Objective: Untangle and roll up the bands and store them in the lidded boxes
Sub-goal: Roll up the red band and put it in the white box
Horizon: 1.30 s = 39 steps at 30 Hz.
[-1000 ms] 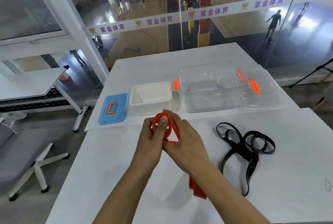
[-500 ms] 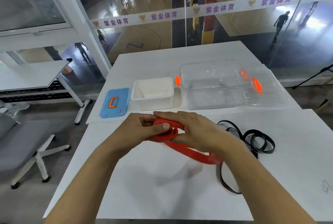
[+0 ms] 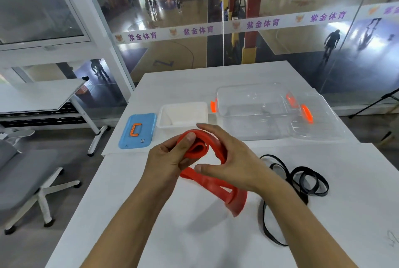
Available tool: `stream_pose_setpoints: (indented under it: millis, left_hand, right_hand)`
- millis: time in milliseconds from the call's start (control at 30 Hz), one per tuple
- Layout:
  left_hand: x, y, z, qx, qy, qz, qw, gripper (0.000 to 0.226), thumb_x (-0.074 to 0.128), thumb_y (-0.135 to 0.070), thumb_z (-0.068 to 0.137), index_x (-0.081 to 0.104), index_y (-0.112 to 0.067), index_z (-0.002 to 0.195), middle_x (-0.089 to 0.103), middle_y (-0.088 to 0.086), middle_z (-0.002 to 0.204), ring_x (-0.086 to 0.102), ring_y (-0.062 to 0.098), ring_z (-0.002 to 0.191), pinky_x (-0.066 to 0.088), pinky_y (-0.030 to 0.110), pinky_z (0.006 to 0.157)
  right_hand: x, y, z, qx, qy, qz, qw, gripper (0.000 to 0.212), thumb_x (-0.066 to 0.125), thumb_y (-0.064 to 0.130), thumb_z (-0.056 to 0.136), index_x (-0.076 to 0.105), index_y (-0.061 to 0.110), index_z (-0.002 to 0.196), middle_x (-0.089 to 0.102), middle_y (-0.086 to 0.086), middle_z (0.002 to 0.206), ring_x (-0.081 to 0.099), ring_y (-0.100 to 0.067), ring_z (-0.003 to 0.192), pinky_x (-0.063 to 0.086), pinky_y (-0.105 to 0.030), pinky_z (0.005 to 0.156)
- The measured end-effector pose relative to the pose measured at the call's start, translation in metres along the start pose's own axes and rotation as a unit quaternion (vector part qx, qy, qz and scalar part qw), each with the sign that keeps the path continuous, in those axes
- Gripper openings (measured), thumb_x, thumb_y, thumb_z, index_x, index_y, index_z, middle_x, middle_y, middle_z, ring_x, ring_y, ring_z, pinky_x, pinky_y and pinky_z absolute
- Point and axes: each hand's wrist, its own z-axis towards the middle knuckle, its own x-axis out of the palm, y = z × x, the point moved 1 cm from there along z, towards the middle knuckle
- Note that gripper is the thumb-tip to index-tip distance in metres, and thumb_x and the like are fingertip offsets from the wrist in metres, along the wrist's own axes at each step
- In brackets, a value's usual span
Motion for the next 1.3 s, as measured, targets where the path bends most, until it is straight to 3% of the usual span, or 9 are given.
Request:
stream_pose_setpoints:
  millis: [133, 367, 467, 567, 700, 767, 933, 1167, 1300]
  left_hand:
    - [0.011, 0.006, -0.002, -0.020, -0.048, -0.084, 0.995, 0.048, 0.078, -0.038, 0.066, 0.078, -0.007, 0.103, 0.081, 0.009, 0.094, 0.079, 0.019, 0.087, 0.060, 0.034, 0.086]
    - [0.027, 0.017, -0.004, -0.044, -0.044, -0.118, 0.991, 0.047, 0.074, -0.038, 0.075, 0.076, -0.004, 0.107, 0.080, 0.014, 0.100, 0.078, 0.021, 0.085, 0.063, 0.026, 0.072]
    - [0.019, 0.019, 0.000, -0.059, -0.018, -0.108, 0.992, 0.050, 0.072, -0.040, 0.076, 0.075, -0.003, 0.109, 0.079, 0.017, 0.104, 0.077, 0.023, 0.090, 0.062, 0.027, 0.073]
    - [0.004, 0.013, 0.004, -0.071, 0.068, -0.067, 0.993, 0.050, 0.069, -0.036, 0.080, 0.073, 0.001, 0.114, 0.077, 0.020, 0.110, 0.075, 0.028, 0.103, 0.062, 0.029, 0.081]
    - [-0.018, -0.013, 0.014, -0.077, 0.220, 0.071, 0.970, 0.050, 0.076, -0.035, 0.082, 0.070, -0.004, 0.121, 0.074, 0.018, 0.119, 0.072, 0.031, 0.112, 0.058, 0.038, 0.095]
    - [-0.018, -0.025, 0.020, -0.066, 0.246, 0.167, 0.953, 0.060, 0.085, -0.043, 0.072, 0.071, -0.012, 0.121, 0.075, 0.012, 0.119, 0.072, 0.028, 0.112, 0.057, 0.040, 0.095]
    - [-0.005, -0.040, 0.019, 0.042, 0.174, 0.280, 0.943, 0.047, 0.084, -0.047, 0.070, 0.077, -0.022, 0.110, 0.080, 0.000, 0.102, 0.075, 0.019, 0.100, 0.060, 0.033, 0.088]
    - [0.011, -0.037, 0.008, 0.123, 0.101, 0.180, 0.971, 0.040, 0.078, -0.040, 0.070, 0.077, -0.019, 0.105, 0.080, 0.002, 0.097, 0.077, 0.018, 0.094, 0.061, 0.028, 0.083]
    - [0.017, -0.032, 0.010, 0.121, 0.044, 0.122, 0.984, 0.044, 0.077, -0.046, 0.070, 0.076, -0.021, 0.106, 0.080, 0.002, 0.098, 0.077, 0.022, 0.096, 0.061, 0.029, 0.085]
  right_hand:
    - [0.026, 0.003, -0.003, 0.013, -0.068, 0.010, 0.998, 0.086, 0.078, 0.053, 0.081, 0.026, 0.065, 0.148, 0.056, 0.024, 0.124, 0.057, 0.002, 0.109, 0.048, -0.022, 0.100]
    - [0.040, 0.006, 0.002, 0.051, -0.167, -0.007, 0.985, 0.061, 0.071, 0.048, 0.080, 0.043, 0.051, 0.134, 0.060, 0.016, 0.115, 0.064, -0.011, 0.104, 0.054, -0.034, 0.094]
    - [0.032, 0.002, 0.006, 0.037, -0.123, -0.037, 0.991, 0.063, 0.071, 0.049, 0.082, 0.044, 0.052, 0.138, 0.062, 0.016, 0.119, 0.063, -0.009, 0.108, 0.052, -0.030, 0.096]
    - [0.010, 0.000, 0.010, 0.002, -0.051, -0.068, 0.996, 0.069, 0.074, 0.054, 0.080, 0.043, 0.053, 0.142, 0.064, 0.017, 0.123, 0.062, -0.005, 0.112, 0.052, -0.033, 0.101]
    - [-0.021, 0.013, 0.015, -0.042, 0.082, -0.161, 0.983, 0.077, 0.077, 0.057, 0.083, 0.037, 0.060, 0.148, 0.061, 0.018, 0.126, 0.059, -0.006, 0.115, 0.051, -0.033, 0.104]
    - [-0.025, 0.024, 0.018, -0.059, 0.106, -0.198, 0.973, 0.079, 0.079, 0.053, 0.084, 0.032, 0.064, 0.147, 0.059, 0.018, 0.122, 0.058, -0.006, 0.110, 0.051, -0.029, 0.099]
    - [-0.031, 0.036, 0.024, -0.065, 0.094, -0.207, 0.972, 0.092, 0.082, 0.046, 0.083, 0.026, 0.058, 0.154, 0.058, 0.014, 0.133, 0.057, -0.011, 0.119, 0.052, -0.037, 0.104]
    - [-0.043, 0.036, 0.025, -0.054, 0.068, -0.147, 0.985, 0.086, 0.086, 0.044, 0.079, 0.035, 0.052, 0.148, 0.059, 0.016, 0.134, 0.061, -0.013, 0.115, 0.055, -0.037, 0.103]
    - [-0.034, 0.029, 0.021, -0.044, 0.029, -0.078, 0.996, 0.094, 0.088, 0.044, 0.077, 0.029, 0.058, 0.150, 0.054, 0.020, 0.137, 0.059, -0.009, 0.117, 0.054, -0.034, 0.105]
